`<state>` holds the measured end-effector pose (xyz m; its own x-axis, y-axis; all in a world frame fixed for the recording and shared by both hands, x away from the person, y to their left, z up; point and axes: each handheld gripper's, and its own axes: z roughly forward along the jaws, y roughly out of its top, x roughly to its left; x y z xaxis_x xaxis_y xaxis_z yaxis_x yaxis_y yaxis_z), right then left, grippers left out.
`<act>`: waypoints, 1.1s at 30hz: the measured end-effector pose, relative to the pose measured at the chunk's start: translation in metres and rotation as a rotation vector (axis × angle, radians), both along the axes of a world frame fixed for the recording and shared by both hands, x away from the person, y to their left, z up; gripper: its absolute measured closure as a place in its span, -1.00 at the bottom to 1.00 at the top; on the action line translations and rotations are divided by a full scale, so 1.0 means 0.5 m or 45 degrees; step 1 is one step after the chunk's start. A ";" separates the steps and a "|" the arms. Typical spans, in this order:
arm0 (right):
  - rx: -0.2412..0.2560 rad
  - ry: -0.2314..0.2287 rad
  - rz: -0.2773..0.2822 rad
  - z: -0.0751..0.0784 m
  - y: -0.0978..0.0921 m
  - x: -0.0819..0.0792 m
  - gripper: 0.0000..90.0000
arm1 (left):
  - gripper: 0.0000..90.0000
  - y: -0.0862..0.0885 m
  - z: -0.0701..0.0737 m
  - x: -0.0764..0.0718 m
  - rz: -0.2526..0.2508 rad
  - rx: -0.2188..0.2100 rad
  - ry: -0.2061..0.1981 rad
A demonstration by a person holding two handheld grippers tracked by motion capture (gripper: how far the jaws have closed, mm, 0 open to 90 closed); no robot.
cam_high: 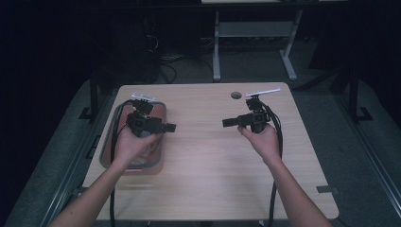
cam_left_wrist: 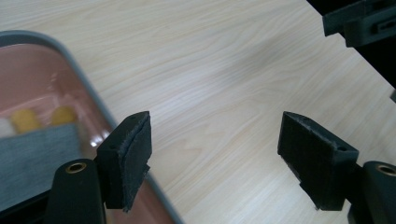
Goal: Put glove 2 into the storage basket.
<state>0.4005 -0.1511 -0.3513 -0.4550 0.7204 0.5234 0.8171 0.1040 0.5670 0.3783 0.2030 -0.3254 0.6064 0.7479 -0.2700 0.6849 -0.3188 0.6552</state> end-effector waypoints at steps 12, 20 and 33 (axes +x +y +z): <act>-0.022 0.002 -0.064 -0.015 -0.059 -0.020 -0.10 | -0.46 -0.062 -0.013 -0.003 -0.074 -0.017 0.010; -0.050 0.000 -0.098 -0.026 -0.095 -0.033 -0.13 | -0.47 -0.086 -0.018 -0.006 -0.097 -0.028 0.008; -0.076 0.015 -0.172 -0.050 -0.155 -0.058 -0.17 | -0.50 -0.131 -0.034 -0.011 -0.138 -0.047 0.023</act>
<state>0.3716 -0.2287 -0.3761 -0.3458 0.8046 0.4828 0.8327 0.0260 0.5531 0.3730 0.1374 -0.3422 0.6782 0.6675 -0.3075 0.6594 -0.3679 0.6557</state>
